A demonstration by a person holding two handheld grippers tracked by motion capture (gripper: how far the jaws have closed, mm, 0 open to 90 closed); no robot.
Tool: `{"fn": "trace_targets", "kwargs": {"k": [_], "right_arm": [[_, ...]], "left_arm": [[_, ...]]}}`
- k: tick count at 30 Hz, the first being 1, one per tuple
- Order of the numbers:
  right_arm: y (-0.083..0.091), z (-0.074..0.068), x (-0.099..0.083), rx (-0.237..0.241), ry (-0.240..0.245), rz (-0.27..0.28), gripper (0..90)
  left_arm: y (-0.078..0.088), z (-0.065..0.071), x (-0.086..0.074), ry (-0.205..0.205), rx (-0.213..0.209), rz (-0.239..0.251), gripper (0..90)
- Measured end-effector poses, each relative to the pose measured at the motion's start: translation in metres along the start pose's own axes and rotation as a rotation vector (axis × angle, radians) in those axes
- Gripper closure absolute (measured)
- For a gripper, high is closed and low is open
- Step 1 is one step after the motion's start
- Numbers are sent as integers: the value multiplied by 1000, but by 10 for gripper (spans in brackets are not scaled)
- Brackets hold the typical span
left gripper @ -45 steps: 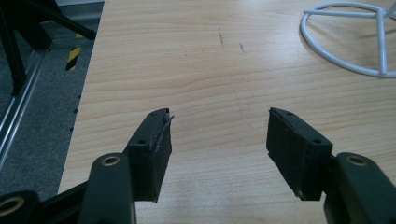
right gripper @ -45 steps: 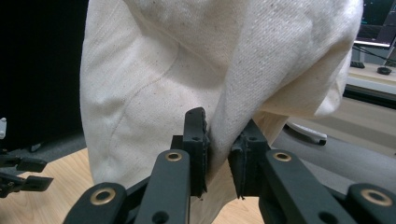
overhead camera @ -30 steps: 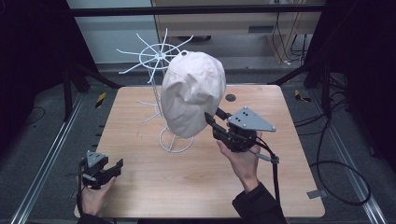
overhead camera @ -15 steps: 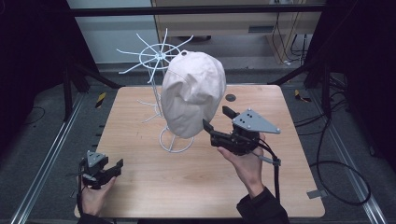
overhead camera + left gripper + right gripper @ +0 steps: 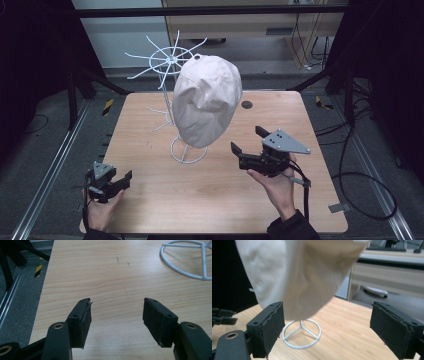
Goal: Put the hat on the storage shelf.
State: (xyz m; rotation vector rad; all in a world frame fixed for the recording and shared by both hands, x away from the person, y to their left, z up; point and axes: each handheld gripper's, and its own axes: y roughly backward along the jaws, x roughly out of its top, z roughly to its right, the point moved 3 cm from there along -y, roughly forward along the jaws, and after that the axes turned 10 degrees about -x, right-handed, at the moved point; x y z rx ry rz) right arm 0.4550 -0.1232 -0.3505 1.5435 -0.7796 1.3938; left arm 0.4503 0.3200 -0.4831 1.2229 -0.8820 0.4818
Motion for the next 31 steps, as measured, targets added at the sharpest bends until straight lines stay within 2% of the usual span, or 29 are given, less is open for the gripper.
{"fn": "trace_targets", "kwargs": {"k": [5,9,10,12,18,23,24,29,31], "right_arm": [[0,13,-23,-24,4,-53,118],[0,25,-44,-43,9,-114,117],[0,32,-56,-59,11,-143,117],[0,35,-60,-64,10,-153,117],[4,62,-92,-114,-4,-228,126],[10,81,-108,-160,-28,-264,133],[10,89,-115,-181,-28,-279,136],[13,103,-129,-212,-53,-316,139],[13,109,-135,-232,-47,-328,140]], "left_arm": [[0,1,0,-3,-2,0,389],[-1,1,-1,-6,-7,-1,386],[-2,1,-1,-5,-6,0,385],[-2,2,-1,-6,-9,-1,384],[-4,2,-2,-13,-20,1,372],[-6,4,-3,-22,-39,1,352],[-6,5,-4,-25,-42,0,344],[-8,5,-5,-37,-54,-1,332],[-9,5,-6,-40,-57,-1,327]]}}
